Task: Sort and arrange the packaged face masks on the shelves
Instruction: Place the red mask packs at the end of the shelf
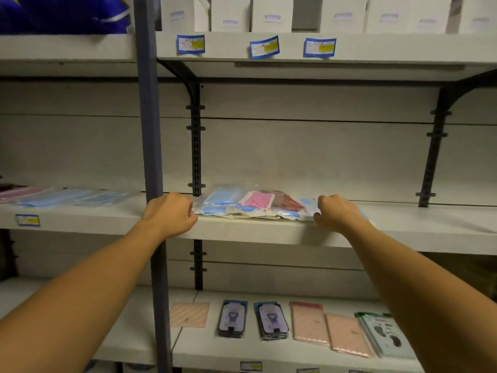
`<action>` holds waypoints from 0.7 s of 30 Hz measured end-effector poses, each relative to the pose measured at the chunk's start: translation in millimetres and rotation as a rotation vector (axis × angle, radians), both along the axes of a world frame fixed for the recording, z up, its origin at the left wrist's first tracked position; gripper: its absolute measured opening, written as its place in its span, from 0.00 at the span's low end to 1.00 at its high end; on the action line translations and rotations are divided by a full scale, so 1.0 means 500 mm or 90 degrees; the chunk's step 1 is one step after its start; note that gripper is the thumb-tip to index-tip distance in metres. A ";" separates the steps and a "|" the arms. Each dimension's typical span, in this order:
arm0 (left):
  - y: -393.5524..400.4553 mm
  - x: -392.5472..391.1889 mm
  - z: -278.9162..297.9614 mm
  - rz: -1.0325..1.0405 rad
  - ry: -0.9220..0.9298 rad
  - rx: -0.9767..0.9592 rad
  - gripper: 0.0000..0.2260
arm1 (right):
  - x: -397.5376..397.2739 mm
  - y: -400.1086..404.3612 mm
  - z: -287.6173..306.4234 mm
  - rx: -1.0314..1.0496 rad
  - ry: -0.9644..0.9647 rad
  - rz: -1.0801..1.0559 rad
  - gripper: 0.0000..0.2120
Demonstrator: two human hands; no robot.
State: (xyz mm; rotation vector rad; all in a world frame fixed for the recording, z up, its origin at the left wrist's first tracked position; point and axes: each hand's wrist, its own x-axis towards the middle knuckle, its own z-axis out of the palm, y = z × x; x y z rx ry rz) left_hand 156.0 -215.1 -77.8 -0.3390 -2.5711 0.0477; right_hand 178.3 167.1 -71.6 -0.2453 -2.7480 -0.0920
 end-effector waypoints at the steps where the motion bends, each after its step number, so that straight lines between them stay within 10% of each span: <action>1: 0.018 -0.005 0.000 -0.008 -0.002 -0.005 0.06 | -0.003 0.013 0.000 -0.002 0.003 0.002 0.17; 21: 0.300 -0.251 0.052 -0.016 -0.040 0.026 0.13 | -0.216 0.175 0.061 -0.079 0.055 0.044 0.16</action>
